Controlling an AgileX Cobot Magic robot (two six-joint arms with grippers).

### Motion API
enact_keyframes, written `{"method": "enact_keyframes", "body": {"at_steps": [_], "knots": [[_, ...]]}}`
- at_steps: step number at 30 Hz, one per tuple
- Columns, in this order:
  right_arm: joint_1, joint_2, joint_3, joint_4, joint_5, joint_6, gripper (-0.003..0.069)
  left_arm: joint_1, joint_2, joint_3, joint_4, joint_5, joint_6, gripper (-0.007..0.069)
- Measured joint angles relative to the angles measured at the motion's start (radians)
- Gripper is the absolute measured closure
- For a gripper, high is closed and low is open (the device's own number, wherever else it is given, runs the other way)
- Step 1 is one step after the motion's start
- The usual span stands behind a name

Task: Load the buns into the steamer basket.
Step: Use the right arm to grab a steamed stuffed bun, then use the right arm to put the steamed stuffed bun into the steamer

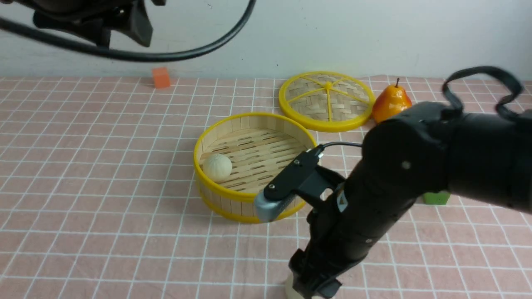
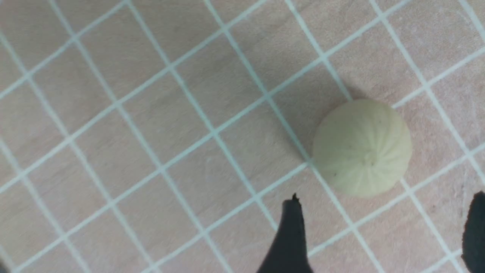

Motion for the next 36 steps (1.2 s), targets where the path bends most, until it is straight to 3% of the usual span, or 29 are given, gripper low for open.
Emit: {"method": "enact_keyframes", "body": {"at_steps": [4,10,14,16,17,18,19,27,36], "knots": [[0.000,0.090,0.000,-0.044,-0.063,0.027,0.0109,0.000,-0.179,0.181,-0.013,0.000,0.000,0.0489],[0.000,0.170,0.000,-0.039,-0.119,0.033,0.0178,0.000,-0.403,0.424,-0.016,0.000,0.000,0.0624],[0.000,0.189,-0.010,-0.044,-0.112,0.033,0.0354,0.000,-0.544,0.575,-0.016,0.000,0.000,0.0638],[0.000,0.190,-0.049,-0.074,-0.083,0.024,0.0529,0.000,-0.619,0.653,-0.012,-0.004,0.000,0.0638],[0.000,0.191,-0.054,-0.074,-0.083,0.024,0.0543,0.000,-0.624,0.659,-0.011,-0.004,0.000,0.0638],[0.000,0.194,-0.106,-0.114,-0.041,0.017,0.0622,0.000,-0.667,0.701,0.003,-0.013,0.000,0.0638],[0.000,0.196,-0.157,-0.149,-0.017,0.015,0.0641,0.000,-0.688,0.722,0.016,-0.020,0.000,0.0638],[-0.028,0.235,-0.511,-0.220,0.025,0.114,0.0641,0.000,-0.746,0.785,0.078,-0.070,-0.022,0.0638],[-0.057,0.431,-0.662,-0.219,-0.068,0.188,0.0603,0.000,-0.747,0.787,0.079,-0.081,-0.023,0.0638]]}}
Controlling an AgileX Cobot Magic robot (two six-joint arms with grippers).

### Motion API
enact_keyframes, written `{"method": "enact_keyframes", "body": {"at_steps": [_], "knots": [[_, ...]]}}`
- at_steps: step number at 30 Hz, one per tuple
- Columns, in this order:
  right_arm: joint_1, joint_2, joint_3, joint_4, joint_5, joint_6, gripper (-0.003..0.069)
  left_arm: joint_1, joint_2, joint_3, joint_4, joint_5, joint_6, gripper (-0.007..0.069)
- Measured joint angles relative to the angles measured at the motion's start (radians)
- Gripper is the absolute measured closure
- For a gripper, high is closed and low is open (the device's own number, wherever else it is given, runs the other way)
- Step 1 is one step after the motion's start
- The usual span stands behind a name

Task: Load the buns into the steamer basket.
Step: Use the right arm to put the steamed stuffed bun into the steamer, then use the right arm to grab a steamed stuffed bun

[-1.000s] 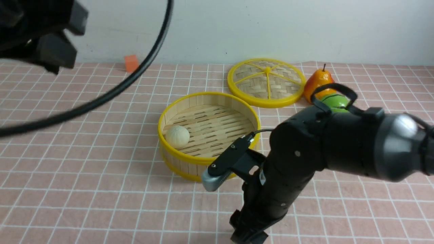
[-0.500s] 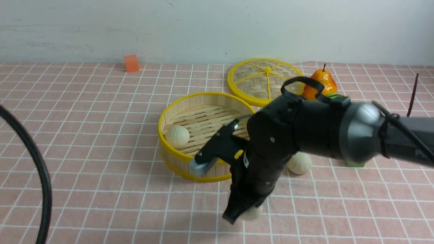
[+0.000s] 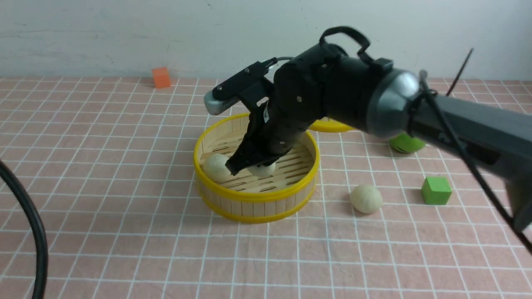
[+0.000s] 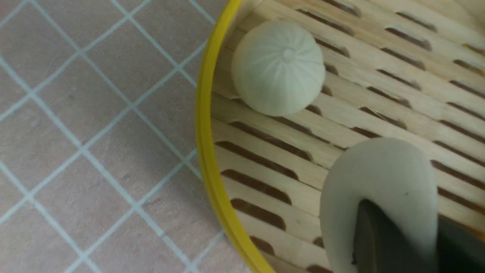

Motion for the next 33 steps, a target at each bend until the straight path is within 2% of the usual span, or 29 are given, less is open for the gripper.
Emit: {"method": "enact_keyframes", "body": {"at_steps": [1,2,3,5,7,8,12,15,22,27,33], "knots": [[0.000,0.050,-0.026,0.003,-0.005,0.000,0.0560,0.000,0.000,0.000,0.000,-0.001,0.000,0.0638],[0.000,0.054,-0.028,0.003,-0.005,0.005,0.0554,0.000,0.000,0.000,0.000,-0.001,0.000,0.0638],[0.000,0.089,-0.048,0.004,-0.005,0.022,0.0495,0.000,0.000,0.000,0.000,-0.001,-0.001,0.0638],[0.000,0.112,-0.064,0.004,0.001,0.034,0.0435,0.000,0.000,0.000,0.000,-0.001,-0.001,0.0638],[0.000,0.133,-0.084,0.003,0.021,0.056,0.0316,0.000,0.000,0.000,0.000,-0.002,-0.003,0.0638],[0.000,0.132,-0.086,0.003,0.024,0.059,0.0308,0.000,0.000,0.000,0.000,-0.002,-0.003,0.0638],[-0.002,0.133,-0.146,0.003,0.096,0.073,0.0146,0.000,0.000,0.000,0.005,-0.006,-0.004,0.0637],[-0.010,0.126,-0.215,0.003,0.195,0.073,0.0089,0.000,0.000,0.000,0.006,-0.006,-0.004,0.0636],[-0.057,0.031,-0.326,0.001,0.428,0.034,0.0095,0.000,-0.001,0.000,0.007,-0.007,-0.004,0.0630],[-0.138,-0.036,-0.306,0.014,0.451,0.006,0.0125,0.000,-0.001,0.000,0.007,-0.007,-0.004,0.0627],[-0.249,-0.060,-0.132,0.033,0.450,0.000,0.0145,0.000,-0.001,0.000,0.001,-0.007,-0.004,0.0622]]}}
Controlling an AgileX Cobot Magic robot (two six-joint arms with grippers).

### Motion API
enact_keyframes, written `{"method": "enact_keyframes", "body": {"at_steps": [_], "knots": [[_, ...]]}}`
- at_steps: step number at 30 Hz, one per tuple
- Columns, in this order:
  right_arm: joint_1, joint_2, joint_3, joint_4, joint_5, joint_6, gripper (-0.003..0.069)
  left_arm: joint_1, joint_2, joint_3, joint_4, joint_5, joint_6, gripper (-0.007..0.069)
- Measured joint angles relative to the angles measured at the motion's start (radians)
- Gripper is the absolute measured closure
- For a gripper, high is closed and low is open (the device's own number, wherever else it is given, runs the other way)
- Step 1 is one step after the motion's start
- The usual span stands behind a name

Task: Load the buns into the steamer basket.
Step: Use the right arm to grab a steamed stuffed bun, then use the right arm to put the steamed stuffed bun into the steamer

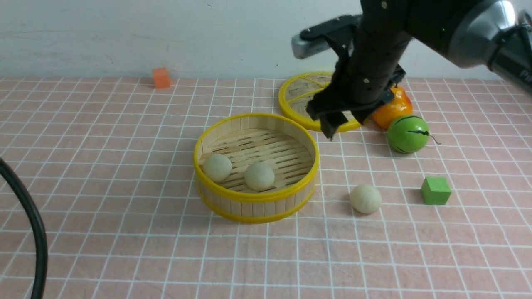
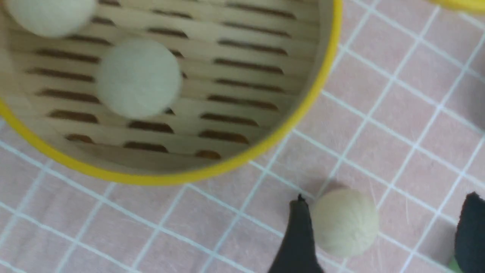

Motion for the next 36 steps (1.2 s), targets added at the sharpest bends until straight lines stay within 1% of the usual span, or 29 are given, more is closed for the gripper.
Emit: {"method": "enact_keyframes", "body": {"at_steps": [4,8,13,17,21,22,23,25,27,29,32,36], "knots": [[-0.046,0.003,0.174,0.009,-0.027,0.009,0.0146,0.000,0.000,0.000,-0.001,-0.001,0.000,0.0622],[-0.085,0.003,0.302,0.013,-0.173,0.059,0.0148,0.000,0.000,0.000,-0.001,-0.010,0.000,0.0620],[-0.112,0.003,0.390,0.013,-0.314,0.092,0.0150,0.000,0.000,0.000,-0.005,-0.021,0.000,0.0616],[-0.111,0.003,0.416,0.020,-0.361,0.086,0.0170,0.000,0.012,0.000,-0.008,-0.025,0.000,0.0613],[-0.110,0.012,0.416,0.035,-0.372,0.076,0.0284,0.000,0.027,0.000,-0.014,-0.030,0.000,0.0607],[-0.110,0.013,0.416,0.036,-0.372,0.076,0.0301,0.000,0.027,0.000,-0.015,-0.030,0.000,0.0607],[-0.110,0.020,0.416,0.040,-0.373,0.074,0.0382,0.000,0.027,0.000,-0.015,-0.032,0.000,0.0607],[-0.110,0.022,0.416,0.040,-0.376,0.064,0.0474,0.000,0.028,0.000,-0.018,-0.031,0.000,0.0607],[-0.109,0.022,0.399,0.045,-0.362,0.044,0.0602,0.000,0.030,0.000,-0.020,-0.031,0.000,0.0604],[-0.105,0.022,0.362,0.059,-0.325,0.032,0.0643,0.000,0.033,0.000,-0.021,-0.031,0.000,0.0603],[-0.085,0.021,0.295,0.089,-0.267,0.000,0.0643,0.000,0.035,0.000,-0.021,-0.032,0.000,0.0598],[-0.012,0.003,0.169,0.155,-0.236,-0.070,0.0643,0.000,0.035,0.000,-0.021,-0.032,0.000,0.0593]]}}
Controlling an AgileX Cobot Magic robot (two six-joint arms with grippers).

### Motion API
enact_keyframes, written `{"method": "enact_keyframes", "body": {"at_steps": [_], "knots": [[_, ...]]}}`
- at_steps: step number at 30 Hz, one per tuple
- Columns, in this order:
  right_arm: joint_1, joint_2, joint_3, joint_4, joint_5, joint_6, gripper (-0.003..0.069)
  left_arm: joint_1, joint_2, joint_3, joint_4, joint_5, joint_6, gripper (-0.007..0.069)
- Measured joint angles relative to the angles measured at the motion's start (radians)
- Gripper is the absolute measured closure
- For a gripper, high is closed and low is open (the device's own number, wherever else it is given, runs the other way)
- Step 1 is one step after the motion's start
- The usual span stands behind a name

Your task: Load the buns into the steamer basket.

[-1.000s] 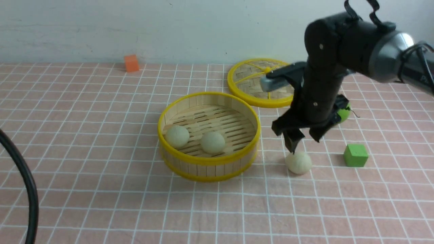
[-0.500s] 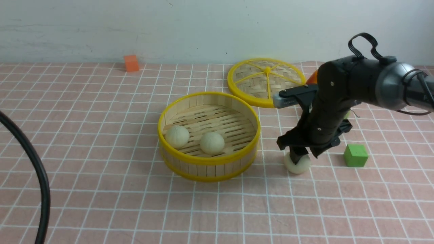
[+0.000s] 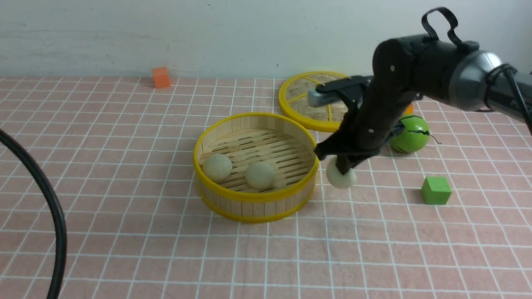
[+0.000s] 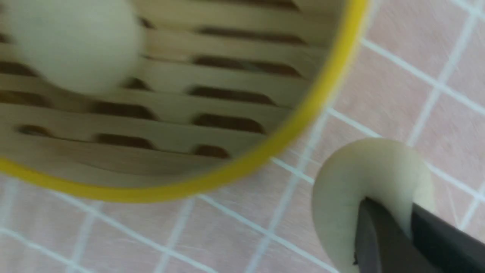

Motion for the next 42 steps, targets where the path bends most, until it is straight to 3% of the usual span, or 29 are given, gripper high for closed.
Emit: {"method": "enact_keyframes", "body": {"at_steps": [10,15,22,23,24,26,28,30,34,36,42], "knots": [[0.064,0.083,-0.134,0.019,-0.083,0.009,0.0636,0.000,0.000,0.004,-0.001,-0.005,0.000,0.0587],[0.055,0.166,-0.134,0.004,-0.110,0.018,0.0578,0.000,0.000,0.033,-0.004,-0.023,0.000,0.0587],[0.045,0.196,-0.176,0.006,-0.066,0.037,0.0230,0.000,-0.032,0.089,-0.017,-0.055,0.000,0.0586],[0.045,0.196,-0.176,0.006,-0.066,0.037,0.0230,0.000,-0.038,0.091,-0.016,-0.058,0.000,0.0586],[0.045,0.192,-0.211,0.007,-0.012,0.037,0.0162,0.000,-0.068,0.110,-0.019,-0.081,0.000,0.0586],[0.045,0.175,-0.251,0.000,0.060,0.036,0.0118,0.000,-0.128,0.153,-0.019,-0.126,0.000,0.0586],[0.045,0.137,-0.309,-0.003,0.160,0.025,0.0102,0.000,-0.204,0.227,-0.018,-0.190,0.000,0.0585],[0.045,0.115,-0.334,-0.004,0.193,0.014,0.0105,0.000,-0.240,0.266,-0.018,-0.221,0.000,0.0583],[0.045,0.004,-0.369,-0.004,0.228,-0.028,0.0178,0.000,-0.384,0.404,-0.015,-0.360,0.000,0.0577],[0.045,-0.069,-0.350,-0.007,0.237,-0.035,0.0256,0.000,-0.449,0.457,-0.010,-0.437,0.000,0.0574],[0.045,-0.328,-0.137,-0.007,0.244,-0.089,0.0598,0.000,-0.529,0.529,-0.010,-0.521,0.000,0.0568]]}}
